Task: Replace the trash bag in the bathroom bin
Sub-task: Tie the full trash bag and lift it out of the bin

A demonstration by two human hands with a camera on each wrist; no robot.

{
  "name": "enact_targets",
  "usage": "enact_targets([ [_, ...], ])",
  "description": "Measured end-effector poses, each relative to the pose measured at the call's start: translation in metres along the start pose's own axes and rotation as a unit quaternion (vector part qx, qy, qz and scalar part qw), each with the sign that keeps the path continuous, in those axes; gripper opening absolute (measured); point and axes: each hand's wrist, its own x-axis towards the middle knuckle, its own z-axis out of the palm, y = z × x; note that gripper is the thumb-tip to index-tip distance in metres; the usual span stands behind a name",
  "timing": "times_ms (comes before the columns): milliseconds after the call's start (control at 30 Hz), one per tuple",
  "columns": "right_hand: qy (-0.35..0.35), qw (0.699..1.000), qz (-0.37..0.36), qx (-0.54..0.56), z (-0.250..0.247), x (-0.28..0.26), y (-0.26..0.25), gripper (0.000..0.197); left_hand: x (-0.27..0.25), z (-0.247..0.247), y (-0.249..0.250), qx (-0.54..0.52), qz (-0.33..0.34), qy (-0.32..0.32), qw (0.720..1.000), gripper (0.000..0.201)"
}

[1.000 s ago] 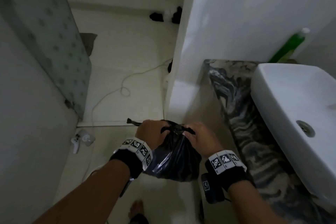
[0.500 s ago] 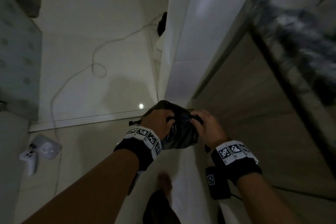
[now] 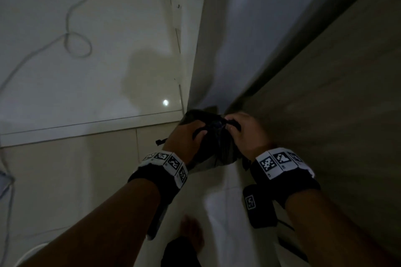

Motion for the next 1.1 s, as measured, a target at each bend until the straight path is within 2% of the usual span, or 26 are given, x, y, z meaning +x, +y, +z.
enact_targets([
  [167,0.002,1.0,0.008,-0.007,0.016,0.03,0.013,0.027,0.025,0.012,-0.013,-0.008,-0.015,0.028,0.999,0.029],
  [267,0.016,1.0,0.009,0.01,0.027,0.042,0.015,0.026,0.035,0.014,-0.025,0.032,-0.001,0.029,0.999,0.031],
  [333,0.009,0.999,0.035,0.023,0.038,0.044,0.02,0.025,0.034,0.014,-0.036,0.066,-0.016,0.026,0.997,0.035],
  [467,0.008,0.994,0.094,0.049,0.053,0.047,0.025,0.023,0.026,0.015,-0.05,0.088,-0.09,0.014,0.992,0.037],
  [567,0.011,0.991,0.118,0.061,0.058,0.048,0.021,0.022,0.024,0.016,-0.058,0.081,-0.092,-0.013,0.992,0.038],
  [700,0.001,0.988,0.147,0.054,0.061,0.043,0.018,0.03,0.023,0.016,-0.059,0.079,-0.092,-0.025,0.992,0.037],
  [867,-0.001,0.988,0.146,0.048,0.06,0.031,0.016,0.037,0.015,0.01,-0.054,0.072,-0.085,-0.033,0.993,0.038],
  [1100,0.005,0.989,0.135,0.062,0.05,0.011,0.007,0.036,-0.002,-0.007,-0.036,0.065,-0.082,-0.038,0.994,0.039],
])
